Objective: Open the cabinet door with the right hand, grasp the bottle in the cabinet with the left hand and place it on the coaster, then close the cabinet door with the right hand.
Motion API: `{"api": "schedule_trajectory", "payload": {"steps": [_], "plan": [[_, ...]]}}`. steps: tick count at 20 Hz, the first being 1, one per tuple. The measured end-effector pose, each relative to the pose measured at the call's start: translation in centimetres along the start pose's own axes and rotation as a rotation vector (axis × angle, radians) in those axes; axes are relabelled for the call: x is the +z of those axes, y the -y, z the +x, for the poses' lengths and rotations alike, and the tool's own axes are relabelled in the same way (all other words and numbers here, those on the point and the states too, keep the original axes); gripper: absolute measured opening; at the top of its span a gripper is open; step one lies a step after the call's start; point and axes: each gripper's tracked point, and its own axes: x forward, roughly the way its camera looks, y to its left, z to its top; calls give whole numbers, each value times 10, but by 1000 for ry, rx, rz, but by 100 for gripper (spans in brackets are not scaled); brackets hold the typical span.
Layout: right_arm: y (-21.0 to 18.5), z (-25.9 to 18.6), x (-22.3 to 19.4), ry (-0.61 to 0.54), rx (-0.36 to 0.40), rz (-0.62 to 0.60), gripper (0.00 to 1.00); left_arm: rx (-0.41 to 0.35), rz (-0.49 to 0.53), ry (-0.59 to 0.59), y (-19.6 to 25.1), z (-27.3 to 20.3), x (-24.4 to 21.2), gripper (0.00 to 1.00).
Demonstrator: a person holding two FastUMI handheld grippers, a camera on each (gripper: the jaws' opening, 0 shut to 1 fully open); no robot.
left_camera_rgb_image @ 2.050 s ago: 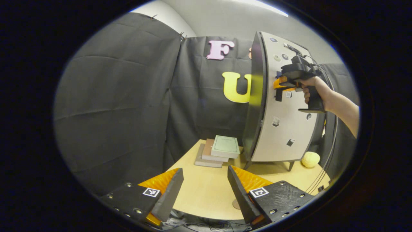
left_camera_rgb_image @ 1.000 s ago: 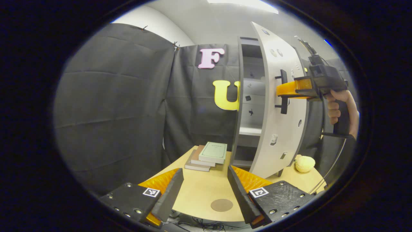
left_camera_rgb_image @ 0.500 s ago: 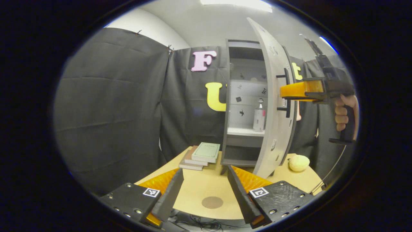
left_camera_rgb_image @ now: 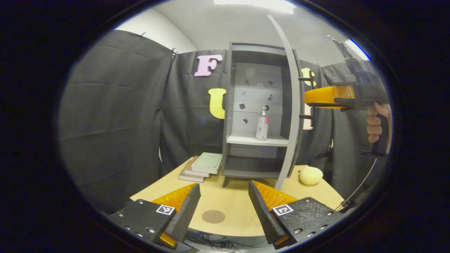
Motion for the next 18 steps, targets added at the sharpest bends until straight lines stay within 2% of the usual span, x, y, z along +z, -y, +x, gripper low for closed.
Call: {"api": "schedule_trajectory", "payload": {"steps": [6,11,15,16,17,18], "plan": [[17,-19,1,11,-76,9,16,-33,21,15,24,9,-1,83],[40,-32,0,-3,-168,-7,16,-69,24,9,40,10,-5,83],[60,-37,4,-1,-243,1,15,-58,47,19,38,11,-1,83],[66,-38,0,11,-267,6,8,-63,46,15,40,12,-1,83],[69,-41,0,10,-289,5,8,-65,47,8,41,15,-2,83],[74,-43,1,13,-306,7,4,-66,48,-1,42,16,-2,85]]}}
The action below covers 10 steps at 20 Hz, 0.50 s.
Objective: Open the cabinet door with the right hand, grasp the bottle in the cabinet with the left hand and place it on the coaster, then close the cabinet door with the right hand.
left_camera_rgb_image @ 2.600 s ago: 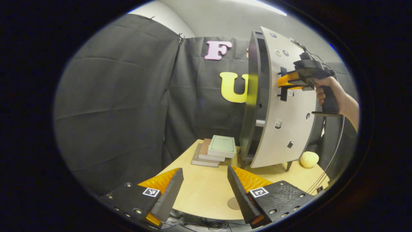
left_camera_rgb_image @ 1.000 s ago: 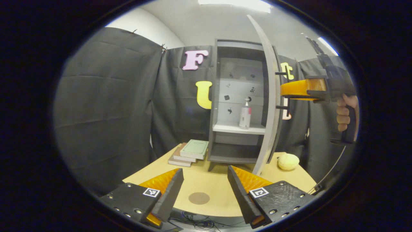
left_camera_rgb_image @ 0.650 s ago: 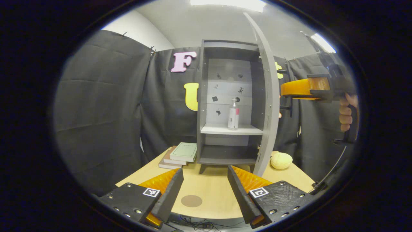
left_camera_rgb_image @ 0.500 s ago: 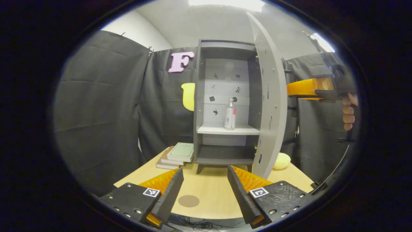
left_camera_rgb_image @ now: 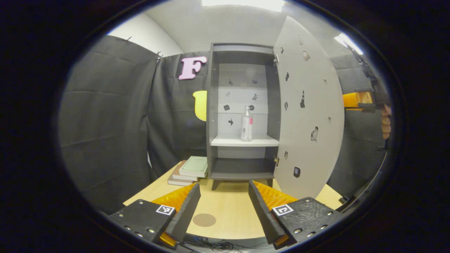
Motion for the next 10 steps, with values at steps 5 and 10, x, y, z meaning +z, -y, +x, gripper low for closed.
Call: {"api": "schedule_trajectory", "payload": {"steps": [5,10], "plan": [[10,-6,-3,-5,-16,46,3,-4,22,-4,8,4,10,82],[15,-18,-8,-3,-63,-7,3,-80,37,1,25,28,23,83]]}}
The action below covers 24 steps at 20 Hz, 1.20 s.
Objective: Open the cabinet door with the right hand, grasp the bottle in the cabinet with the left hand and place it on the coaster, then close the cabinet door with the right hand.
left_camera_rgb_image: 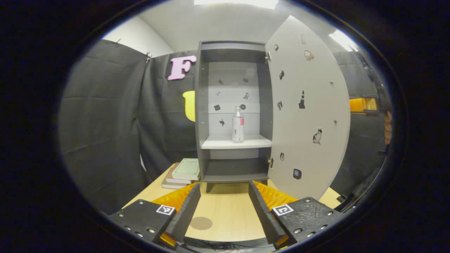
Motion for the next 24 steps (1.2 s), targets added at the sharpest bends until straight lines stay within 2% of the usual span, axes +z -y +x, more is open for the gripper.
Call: {"api": "schedule_trajectory", "payload": {"steps": [3,4,5,6,7,9,11,12,15,16,17,18,19,21,22,23,24], "plan": [[-5,-20,-15,-24,-25,10,3,-45,-23,8,-2,22,5,83],[-7,-26,-21,-36,-33,13,0,-65,-33,14,-3,30,8,83],[-7,-36,-31,-56,-51,15,2,-85,-42,13,-3,35,7,83],[-6,-45,-38,-74,-74,17,6,-105,-50,6,-4,42,9,87],[-4,-55,-46,-87,-108,17,0,-125,-58,4,-5,49,9,85],[-5,-70,-51,-92,-153,47,2,-164,-77,9,-9,66,14,83],[-4,-84,-51,-86,-206,84,2,-195,-83,13,-15,75,17,85],[1,-89,-49,-82,-246,82,2,-208,-81,17,-20,78,19,83],[23,-107,-36,-56,-380,59,2,-226,-68,44,-38,84,23,86],[28,-111,-29,-40,-413,63,3,-241,-67,44,-42,85,21,83],[36,-117,-25,-28,-449,69,0,-255,-68,42,-47,88,18,83],[42,-119,-22,-27,-476,69,7,-265,-72,40,-52,87,19,83],[46,-120,-20,-29,-495,59,3,-273,-77,48,-58,86,23,83],[55,-119,-12,-22,-522,23,4,-288,-83,68,-67,85,31,86],[58,-114,-8,-21,-522,12,7,-290,-81,76,-72,86,36,83],[63,-110,-8,-25,-526,11,14,-288,-78,83,-75,88,38,85],[67,-101,-8,-29,-527,15,31,-280,-80,90,-79,93,43,82]]}}
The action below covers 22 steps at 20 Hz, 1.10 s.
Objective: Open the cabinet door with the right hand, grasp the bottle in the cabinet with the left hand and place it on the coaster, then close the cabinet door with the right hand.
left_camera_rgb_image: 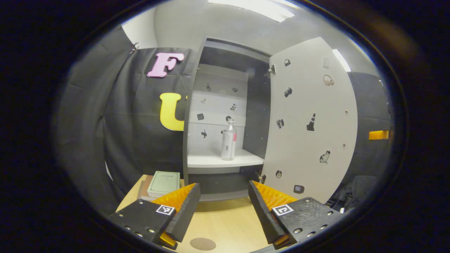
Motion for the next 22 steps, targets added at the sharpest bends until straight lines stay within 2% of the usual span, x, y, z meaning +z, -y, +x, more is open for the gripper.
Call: {"api": "schedule_trajectory", "payload": {"steps": [1,3,4,6,10,13,15,21,22], "plan": [[-1,10,1,-2,2,5,35,5,-3,6,-4,10,3,82],[-1,37,-1,-9,9,-7,76,17,-15,10,-8,27,10,82],[6,53,-1,0,-13,-25,97,14,-19,11,-8,35,14,82],[20,80,2,16,-42,-1,97,18,-7,24,-5,53,26,85],[21,125,12,39,-8,123,96,42,28,35,0,99,51,82],[28,153,17,80,-1,99,95,36,18,43,7,138,71,85],[36,168,10,60,-17,61,94,48,8,42,5,166,79,82],[39,200,-7,27,-1,71,95,41,4,22,6,244,80,85],[40,204,-10,16,0,71,92,35,2,16,9,255,78,82]]}}
